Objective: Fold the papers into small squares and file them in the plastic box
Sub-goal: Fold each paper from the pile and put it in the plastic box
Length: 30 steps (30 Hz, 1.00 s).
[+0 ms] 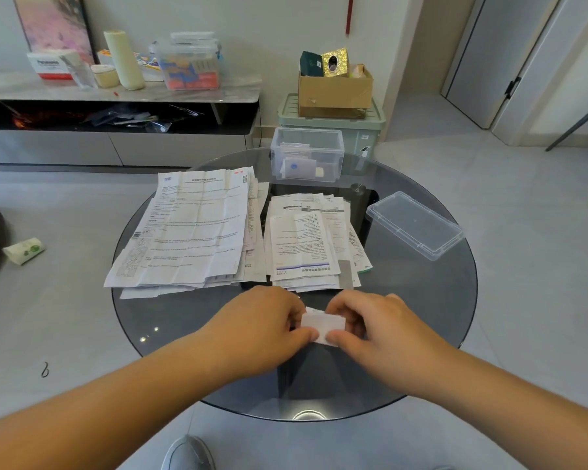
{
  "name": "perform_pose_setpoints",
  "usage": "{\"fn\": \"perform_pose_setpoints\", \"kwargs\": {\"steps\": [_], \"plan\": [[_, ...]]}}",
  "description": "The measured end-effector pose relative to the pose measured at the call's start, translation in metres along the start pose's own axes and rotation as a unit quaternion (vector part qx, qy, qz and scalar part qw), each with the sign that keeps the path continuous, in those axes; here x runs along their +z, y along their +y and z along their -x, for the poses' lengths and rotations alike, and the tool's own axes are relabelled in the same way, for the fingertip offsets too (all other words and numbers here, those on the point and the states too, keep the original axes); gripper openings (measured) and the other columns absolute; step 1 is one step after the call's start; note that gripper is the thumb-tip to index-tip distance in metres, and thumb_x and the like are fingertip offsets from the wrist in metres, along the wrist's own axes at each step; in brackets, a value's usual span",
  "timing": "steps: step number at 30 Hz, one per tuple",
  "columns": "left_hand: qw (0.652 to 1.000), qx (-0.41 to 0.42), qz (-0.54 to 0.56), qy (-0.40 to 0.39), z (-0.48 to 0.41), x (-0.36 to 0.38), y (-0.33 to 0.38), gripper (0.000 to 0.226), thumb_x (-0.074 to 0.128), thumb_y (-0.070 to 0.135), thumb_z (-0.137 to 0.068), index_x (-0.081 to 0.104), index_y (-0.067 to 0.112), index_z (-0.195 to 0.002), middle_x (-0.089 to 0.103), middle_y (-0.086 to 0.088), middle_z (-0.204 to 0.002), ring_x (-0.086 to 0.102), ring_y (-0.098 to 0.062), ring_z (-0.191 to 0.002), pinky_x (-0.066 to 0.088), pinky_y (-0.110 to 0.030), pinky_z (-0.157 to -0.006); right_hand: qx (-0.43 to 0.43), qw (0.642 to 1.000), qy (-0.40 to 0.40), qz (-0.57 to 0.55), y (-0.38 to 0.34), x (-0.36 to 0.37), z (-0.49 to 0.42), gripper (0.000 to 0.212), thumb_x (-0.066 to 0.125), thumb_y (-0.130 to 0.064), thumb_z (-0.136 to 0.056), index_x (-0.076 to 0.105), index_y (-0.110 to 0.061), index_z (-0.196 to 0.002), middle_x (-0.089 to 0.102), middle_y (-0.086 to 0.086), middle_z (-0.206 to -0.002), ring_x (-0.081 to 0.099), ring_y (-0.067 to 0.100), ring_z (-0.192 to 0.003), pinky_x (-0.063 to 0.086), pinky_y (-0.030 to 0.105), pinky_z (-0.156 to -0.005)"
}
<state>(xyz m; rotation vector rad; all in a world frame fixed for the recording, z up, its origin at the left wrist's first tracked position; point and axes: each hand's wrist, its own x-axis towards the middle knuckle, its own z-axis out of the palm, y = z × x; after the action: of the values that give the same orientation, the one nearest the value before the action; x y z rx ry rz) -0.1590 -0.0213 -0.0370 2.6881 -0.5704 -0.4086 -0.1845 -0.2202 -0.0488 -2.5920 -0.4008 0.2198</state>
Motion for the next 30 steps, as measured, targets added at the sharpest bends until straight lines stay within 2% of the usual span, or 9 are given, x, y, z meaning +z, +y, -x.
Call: {"fn": "perform_pose_setpoints", "kwargs": {"steps": [3,7,11,16,21,24,27,30], "plan": [[1.0,-0.014,-0.006,0.003,-0.009,0.001,-0.001,0.033,0.063,0.05,-0.091,0.058,0.023,-0.072,0.058,0.008,-0.067,0.051,-0.007,-0.061,0.035,-0.024,-0.056,0.029,0.999,-0.009,-0.013,0.0,-0.002,-0.004,0.019,0.068,-0.043,-0.09,0.055,-0.039,-0.103,0.063,-0.015,-0.08,0.057,0.004,-0.079,0.043,0.028,-0.088],[0.999,-0.037,-0.006,-0.007,-0.018,-0.001,0.001,0.035,0.066,0.055,-0.087,0.06,0.023,-0.074,0.061,0.007,-0.07,0.055,-0.009,-0.065,0.042,-0.026,-0.059,0.05,0.998,-0.011,-0.021,-0.002,-0.003,-0.005,0.029,0.069,-0.049,-0.087,0.052,-0.04,-0.109,0.062,-0.013,-0.082,0.059,0.005,-0.08,0.045,0.03,-0.09],[0.998,-0.055,-0.001,-0.01,-0.021,-0.002,0.003,0.034,0.07,0.057,-0.082,0.055,0.027,-0.083,0.061,0.009,-0.082,0.057,-0.01,-0.077,0.046,-0.027,-0.066,0.041,0.999,0.004,0.027,-0.001,-0.005,-0.009,0.037,0.068,-0.053,-0.087,0.051,-0.041,-0.118,0.056,-0.017,-0.089,0.053,0.004,-0.086,0.04,0.034,-0.097],[0.997,-0.047,0.044,-0.031,-0.018,-0.006,0.0,0.04,0.078,0.053,-0.078,0.051,0.028,-0.096,0.06,0.011,-0.084,0.055,-0.007,-0.074,0.042,-0.024,-0.063,0.06,0.997,-0.044,0.015,-0.003,-0.016,-0.015,0.04,0.074,-0.056,-0.08,0.058,-0.04,-0.113,0.051,-0.017,-0.096,0.051,0.004,-0.09,0.042,0.032,-0.094],[0.998,-0.019,0.046,-0.049,-0.014,-0.007,0.001,0.036,0.08,0.048,-0.078,0.055,0.033,-0.098,0.053,0.013,-0.077,0.051,-0.006,-0.07,0.035,-0.022,-0.06,0.061,0.994,-0.091,0.023,-0.006,-0.021,-0.018,0.039,0.08,-0.052,-0.076,0.056,-0.041,-0.105,0.051,-0.015,-0.103,0.051,0.007,-0.097,0.045,0.033,-0.093],[0.997,-0.015,0.05,-0.055,-0.013,-0.007,0.002,0.035,0.083,0.045,-0.076,0.057,0.032,-0.096,0.053,0.013,-0.076,0.051,-0.006,-0.069,0.034,-0.02,-0.058,0.049,0.992,-0.109,0.038,-0.008,-0.02,-0.017,0.038,0.08,-0.05,-0.077,0.056,-0.04,-0.105,0.05,-0.014,-0.107,0.048,0.008,-0.101,0.041,0.029,-0.092],[0.998,0.001,0.055,-0.04,-0.01,-0.005,0.003,0.032,0.085,0.041,-0.074,0.059,0.03,-0.089,0.057,0.012,-0.079,0.053,-0.006,-0.07,0.035,-0.019,-0.058,0.032,0.992,-0.117,0.043,-0.011,-0.019,-0.015,0.034,0.079,-0.047,-0.079,0.057,-0.039,-0.104,0.049,-0.014,-0.108,0.048,0.008,-0.103,0.04,0.028,-0.093],[0.998,0.031,0.057,-0.019,-0.007,-0.003,0.003,0.031,0.085,0.04,-0.074,0.059,0.03,-0.088,0.056,0.013,-0.089,0.056,-0.006,-0.079,0.044,-0.022,-0.065,0.02,0.993,-0.111,0.021,-0.011,-0.017,-0.012,0.031,0.079,-0.042,-0.08,0.056,-0.037,-0.101,0.049,-0.017,-0.106,0.05,0.007,-0.101,0.047,0.028,-0.091]]}}
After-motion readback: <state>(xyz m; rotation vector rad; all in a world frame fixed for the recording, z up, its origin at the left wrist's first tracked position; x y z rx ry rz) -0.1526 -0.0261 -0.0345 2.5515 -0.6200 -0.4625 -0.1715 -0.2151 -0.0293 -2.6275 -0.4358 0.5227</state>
